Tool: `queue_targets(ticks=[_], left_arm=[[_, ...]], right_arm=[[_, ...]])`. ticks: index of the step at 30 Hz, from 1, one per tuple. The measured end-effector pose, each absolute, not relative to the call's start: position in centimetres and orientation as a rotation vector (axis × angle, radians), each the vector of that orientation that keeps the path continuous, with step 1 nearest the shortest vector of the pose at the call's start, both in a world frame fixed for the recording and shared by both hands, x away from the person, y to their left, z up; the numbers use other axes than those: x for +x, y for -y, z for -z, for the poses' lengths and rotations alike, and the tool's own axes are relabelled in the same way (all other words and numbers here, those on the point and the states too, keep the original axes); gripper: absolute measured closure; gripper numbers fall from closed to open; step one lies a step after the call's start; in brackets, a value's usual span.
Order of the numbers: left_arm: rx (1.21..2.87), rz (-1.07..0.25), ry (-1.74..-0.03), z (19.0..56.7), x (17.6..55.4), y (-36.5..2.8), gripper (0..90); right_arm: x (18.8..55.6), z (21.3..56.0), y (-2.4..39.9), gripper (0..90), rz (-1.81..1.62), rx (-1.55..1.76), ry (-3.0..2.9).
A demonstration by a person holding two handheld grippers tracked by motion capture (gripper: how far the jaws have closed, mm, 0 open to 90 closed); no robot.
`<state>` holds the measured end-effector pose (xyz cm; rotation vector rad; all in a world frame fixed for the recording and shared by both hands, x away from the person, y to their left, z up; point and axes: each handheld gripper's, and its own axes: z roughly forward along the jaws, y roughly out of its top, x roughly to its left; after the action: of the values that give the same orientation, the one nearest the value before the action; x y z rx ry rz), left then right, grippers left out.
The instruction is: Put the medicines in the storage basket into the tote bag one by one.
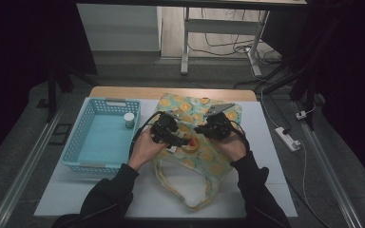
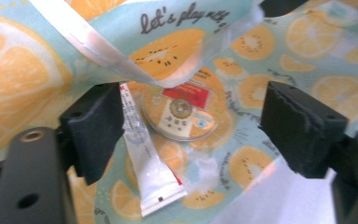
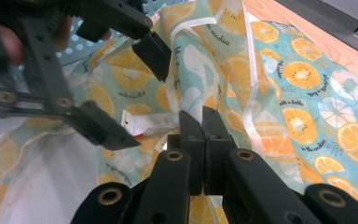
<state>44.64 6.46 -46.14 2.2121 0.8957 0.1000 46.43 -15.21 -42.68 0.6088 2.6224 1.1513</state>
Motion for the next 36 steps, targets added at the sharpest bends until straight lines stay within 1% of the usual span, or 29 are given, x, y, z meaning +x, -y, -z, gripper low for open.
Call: queue_targets(ticks=[3,8,10,13,21,30,36], left_arm=[[2.202,-0.100,-0.888,45.8,44.5,-6.9,14.1],[2.164,-0.060,-0.880,45.3,44.5,-8.3,7.2],[2.164,-0.069,-0.885,45.2,44.4,-8.8,4.2],[2.155,-0.087,-0.889,45.1,44.4,-9.8,2.5],[2.145,-0.116,-0.910,44.6,44.4,-12.8,1.7],[2.100,-0.146,-0.980,44.6,44.3,-16.2,1.6],[2.102,-0.183,-1.019,44.6,44.2,-18.2,1.2]], right_arm=[[46.4,42.7,15.2,89.2,-1.152,0.608,-2.621],[46.4,42.6,15.2,89.2,-1.154,0.608,-2.620],[46.4,42.6,15.3,89.2,-1.156,0.609,-2.618],[46.4,42.5,15.3,89.2,-1.157,0.608,-2.617],[46.4,42.5,15.4,89.2,-1.155,0.609,-2.615],[46.4,42.6,15.3,89.2,-1.154,0.609,-2.617],[46.4,42.7,15.3,89.2,-1.152,0.609,-2.620]])
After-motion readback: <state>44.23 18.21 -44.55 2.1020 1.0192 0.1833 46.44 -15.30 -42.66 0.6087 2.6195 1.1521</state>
